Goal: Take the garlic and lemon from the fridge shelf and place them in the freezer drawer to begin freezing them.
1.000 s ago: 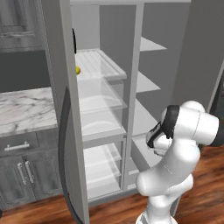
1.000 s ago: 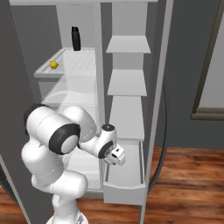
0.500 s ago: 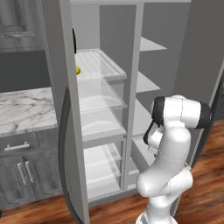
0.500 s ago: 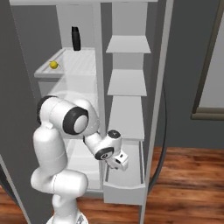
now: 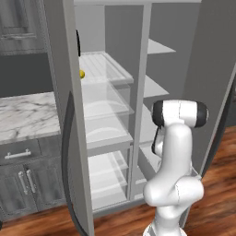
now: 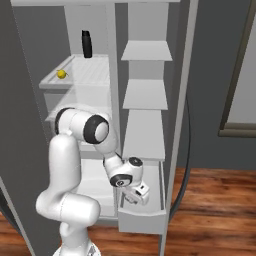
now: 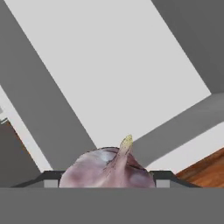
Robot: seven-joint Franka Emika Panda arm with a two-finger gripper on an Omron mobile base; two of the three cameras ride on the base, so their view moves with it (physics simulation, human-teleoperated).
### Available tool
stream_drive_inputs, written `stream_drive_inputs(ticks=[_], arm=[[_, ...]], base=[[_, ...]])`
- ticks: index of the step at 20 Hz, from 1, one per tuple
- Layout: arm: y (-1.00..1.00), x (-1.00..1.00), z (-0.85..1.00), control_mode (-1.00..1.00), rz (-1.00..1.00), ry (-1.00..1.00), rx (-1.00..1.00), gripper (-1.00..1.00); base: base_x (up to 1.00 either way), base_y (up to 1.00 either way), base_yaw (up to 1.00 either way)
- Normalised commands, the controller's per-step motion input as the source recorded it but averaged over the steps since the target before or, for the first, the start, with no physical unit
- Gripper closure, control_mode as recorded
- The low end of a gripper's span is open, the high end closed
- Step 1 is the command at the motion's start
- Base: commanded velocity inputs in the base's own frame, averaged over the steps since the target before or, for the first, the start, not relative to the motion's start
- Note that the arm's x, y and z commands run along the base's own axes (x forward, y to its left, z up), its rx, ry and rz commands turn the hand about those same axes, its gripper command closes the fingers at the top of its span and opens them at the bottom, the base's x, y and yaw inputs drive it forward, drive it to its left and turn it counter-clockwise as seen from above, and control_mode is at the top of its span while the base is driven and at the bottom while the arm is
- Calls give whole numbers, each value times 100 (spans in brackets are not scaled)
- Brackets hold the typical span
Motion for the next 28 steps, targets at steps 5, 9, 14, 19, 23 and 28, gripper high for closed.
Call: stream_drive_inputs(ticks=[5,9,14,19,23,28], arm=[[-6,22,-11,-100,-2,16,2,100],[-18,11,-4,-100,0,11,7,100],[-17,14,-24,-100,0,9,5,100],[-1,6,-33,-100,0,4,2,100],[1,0,-50,-100,0,0,0,100],[8,-2,-54,-100,0,0,0,100]], base=[[0,0,0],[0,0,0],[0,0,0],[0,0,0],[0,0,0],[0,0,0]])
